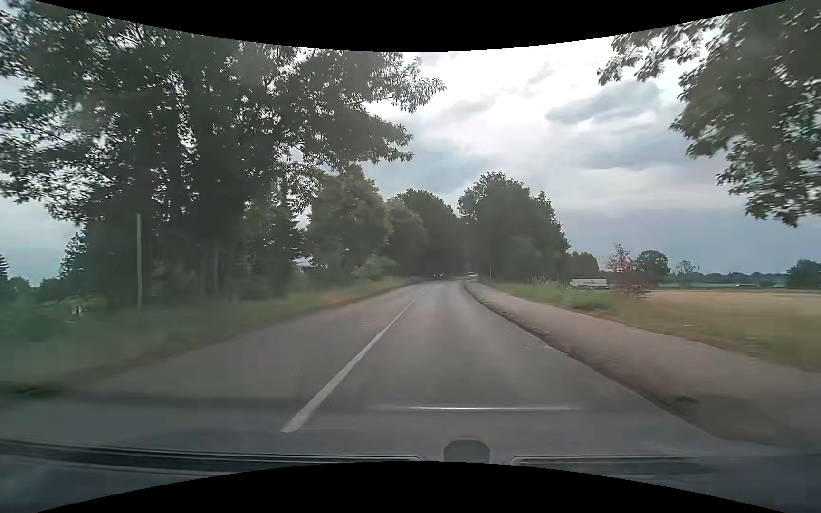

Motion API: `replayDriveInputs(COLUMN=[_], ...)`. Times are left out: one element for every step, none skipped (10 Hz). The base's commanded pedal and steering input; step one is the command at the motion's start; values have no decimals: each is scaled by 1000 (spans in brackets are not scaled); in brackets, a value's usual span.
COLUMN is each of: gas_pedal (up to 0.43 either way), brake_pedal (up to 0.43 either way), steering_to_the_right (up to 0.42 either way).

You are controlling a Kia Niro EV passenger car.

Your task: Follow the waypoints while adhering to traffic rules and regulations

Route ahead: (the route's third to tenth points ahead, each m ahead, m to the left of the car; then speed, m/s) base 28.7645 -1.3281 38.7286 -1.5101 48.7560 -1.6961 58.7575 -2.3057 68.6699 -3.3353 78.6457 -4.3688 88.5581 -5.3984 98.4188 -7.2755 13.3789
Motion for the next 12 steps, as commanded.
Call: replayDriveInputs(gas_pedal=[150, 157, 157, 157, 157, 157, 157, 157, 157, 157, 157, 157], brake_pedal=[0, 0, 0, 0, 0, 0, 0, 0, 0, 0, 0, 0], steering_to_the_right=[5, 3, 2, 2, 1, 0, 0, 0, 0, 2, 5, 6])
